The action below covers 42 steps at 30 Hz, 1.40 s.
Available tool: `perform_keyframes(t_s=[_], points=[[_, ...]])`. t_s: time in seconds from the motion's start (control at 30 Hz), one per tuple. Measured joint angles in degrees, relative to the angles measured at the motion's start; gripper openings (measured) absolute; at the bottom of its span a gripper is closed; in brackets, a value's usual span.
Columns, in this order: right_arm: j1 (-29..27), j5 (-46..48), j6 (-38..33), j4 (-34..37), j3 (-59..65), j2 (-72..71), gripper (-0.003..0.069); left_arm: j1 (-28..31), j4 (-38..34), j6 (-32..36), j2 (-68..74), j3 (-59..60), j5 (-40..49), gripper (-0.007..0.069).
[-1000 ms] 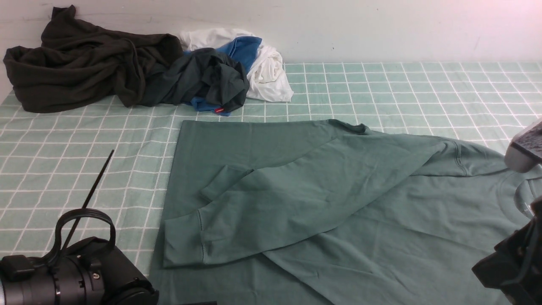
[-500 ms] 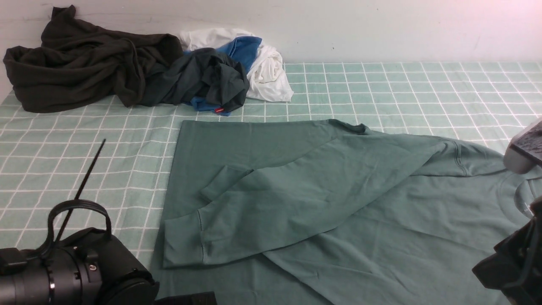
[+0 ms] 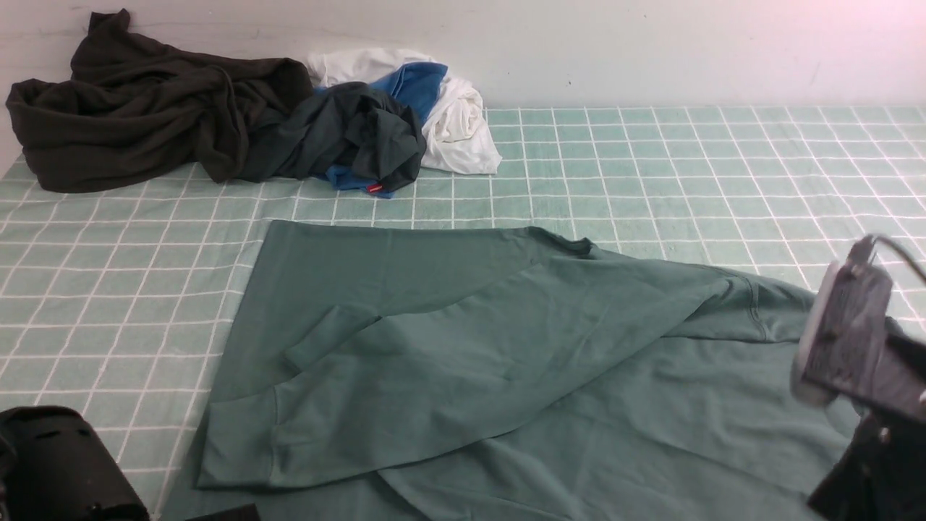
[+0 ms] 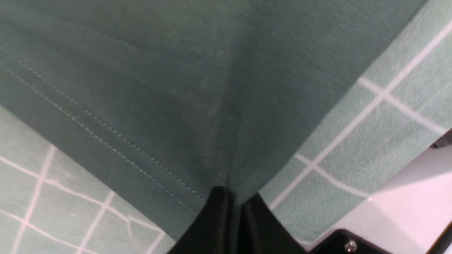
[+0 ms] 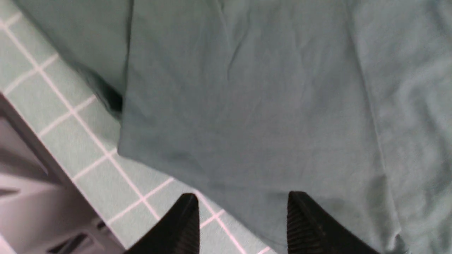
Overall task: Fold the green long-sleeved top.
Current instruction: Use both arms simultaneously to clamp the lower edge of the clothing fabric
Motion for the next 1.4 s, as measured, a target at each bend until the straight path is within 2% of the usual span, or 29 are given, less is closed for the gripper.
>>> perform_keyframes(t_s=[0.1, 0.23, 0.5, 0.7, 0.83, 0.93, 1.07, 1.1, 1.13, 1.2, 1.4], points=[[0.0, -4.92, -7.5, -1.42, 8.23, 0.64, 0.0433, 0.11, -0.02, -0.4, 0.0, 1.35, -1.41, 0.0006], [0.0, -13.98, -12.23, -3.31, 15.87, 0.64, 0.0482, 0.11, -0.02, -0.84, 0.0, 1.35, -3.12, 0.0006], [0.0, -26.0, -20.78, -8.21, 23.4, 2.67, 0.0494, 0.11, -0.02, -0.95, 0.0, 1.39, -5.71, 0.0006], [0.0, -32.27, -22.48, -10.85, 23.48, 7.34, 0.0483, 0.11, -0.02, -0.95, 0.0, 1.39, -5.92, 0.0006], [0.0, -32.41, -24.13, -11.16, 23.48, 9.34, 0.0428, 0.11, -0.07, -0.95, 0.0, 1.39, -5.92, 0.0006], [0.0, -31.28, -25.48, -11.16, 23.48, 9.35, 0.0361, 0.11, -0.07, -0.95, 0.0, 1.39, -5.92, 0.0006], [0.0, -30.29, -25.98, -11.16, 23.48, 9.35, 0.0197, 0.11, -0.07, -0.95, 0.0, 1.39, -5.92, 0.0006], [0.0, -30.27, -25.98, -11.16, 23.48, 9.35, 0.0189, 0.11, -0.07, -0.95, 0.0, 1.39, -5.92, 0.0006], [0.0, -30.22, -26.04, -11.16, 23.48, 9.35, 0.0115, 0.11, -0.12, -0.96, 0.0, 1.39, -5.92, 0.0006], [0.0, -30.35, -26.04, -11.16, 23.43, 9.35, 0.0037, 0.17, -0.12, -1.21, 0.0, 1.39, -5.92, 0.0006], [0.0, -26.39, -25.41, -11.87, 18.18, 8.11, 0.0009, 2.64, 0.2, -1.48, 0.0, -2.03, -3.67, 0.0006]])
